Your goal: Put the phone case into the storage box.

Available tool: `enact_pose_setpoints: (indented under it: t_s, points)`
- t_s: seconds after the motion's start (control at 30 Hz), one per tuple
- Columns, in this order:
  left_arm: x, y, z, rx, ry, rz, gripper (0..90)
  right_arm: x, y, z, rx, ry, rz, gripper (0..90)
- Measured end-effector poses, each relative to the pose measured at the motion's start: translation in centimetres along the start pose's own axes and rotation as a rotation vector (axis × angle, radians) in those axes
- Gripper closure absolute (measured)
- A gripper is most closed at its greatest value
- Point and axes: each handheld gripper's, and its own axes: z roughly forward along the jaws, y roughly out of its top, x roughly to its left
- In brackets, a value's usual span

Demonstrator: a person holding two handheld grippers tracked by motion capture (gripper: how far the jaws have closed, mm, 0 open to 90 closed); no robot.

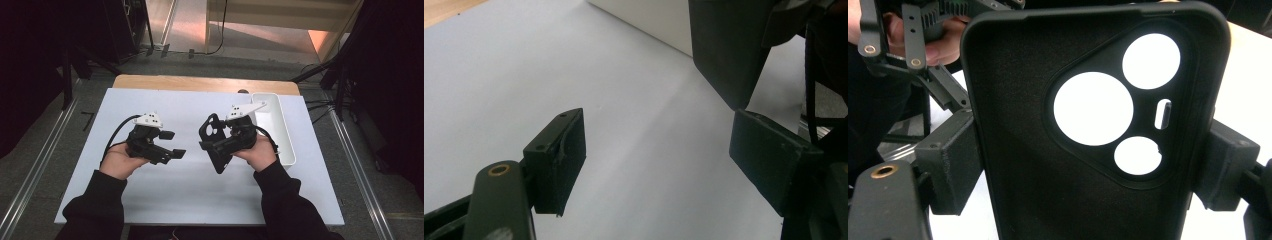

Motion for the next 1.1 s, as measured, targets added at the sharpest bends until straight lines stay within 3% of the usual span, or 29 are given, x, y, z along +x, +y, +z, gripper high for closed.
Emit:
enact_pose_setpoints:
  t_s: [0.23,0.57,1.1]
  points:
    - [-0.4,-1.9,0.6,-0.017,0.028,0.026,22.6,0.0,0.0,0.0,0.002,0.009,-0.003,12.9]
    - [-0.4,-3.9,1.1,-0.025,0.030,-0.004,22.5,-0.1,0.0,-0.3,0.002,0.014,-0.003,12.9]
    - [-0.1,-7.1,0.9,0.011,0.038,-0.077,22.5,0.0,0.2,-0.9,0.017,0.012,0.015,12.9]
